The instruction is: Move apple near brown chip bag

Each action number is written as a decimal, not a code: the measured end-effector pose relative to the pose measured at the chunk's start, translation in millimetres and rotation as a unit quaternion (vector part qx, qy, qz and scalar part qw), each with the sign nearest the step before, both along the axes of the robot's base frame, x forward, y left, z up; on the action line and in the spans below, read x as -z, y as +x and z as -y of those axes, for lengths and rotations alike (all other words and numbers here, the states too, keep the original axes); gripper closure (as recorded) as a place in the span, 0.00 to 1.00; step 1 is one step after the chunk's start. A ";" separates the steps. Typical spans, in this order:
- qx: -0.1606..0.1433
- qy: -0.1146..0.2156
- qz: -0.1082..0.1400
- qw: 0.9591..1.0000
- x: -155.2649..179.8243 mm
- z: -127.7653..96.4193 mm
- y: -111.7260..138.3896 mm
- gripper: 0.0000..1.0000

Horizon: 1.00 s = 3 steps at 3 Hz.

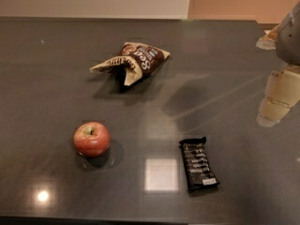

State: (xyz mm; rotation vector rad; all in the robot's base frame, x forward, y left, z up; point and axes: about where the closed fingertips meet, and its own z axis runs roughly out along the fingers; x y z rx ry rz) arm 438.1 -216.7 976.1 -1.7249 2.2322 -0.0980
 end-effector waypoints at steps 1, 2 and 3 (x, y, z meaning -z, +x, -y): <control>0.000 0.000 0.000 1.000 0.0 0.0 0.0 0.00; -0.006 0.010 -0.005 1.000 -1.8 -4.0 0.3 0.00; -0.046 0.039 -0.007 0.998 -0.5 -28.6 -0.3 0.00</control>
Offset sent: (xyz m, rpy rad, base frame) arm -0.0003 0.0076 -0.0016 0.0452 0.0500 0.0317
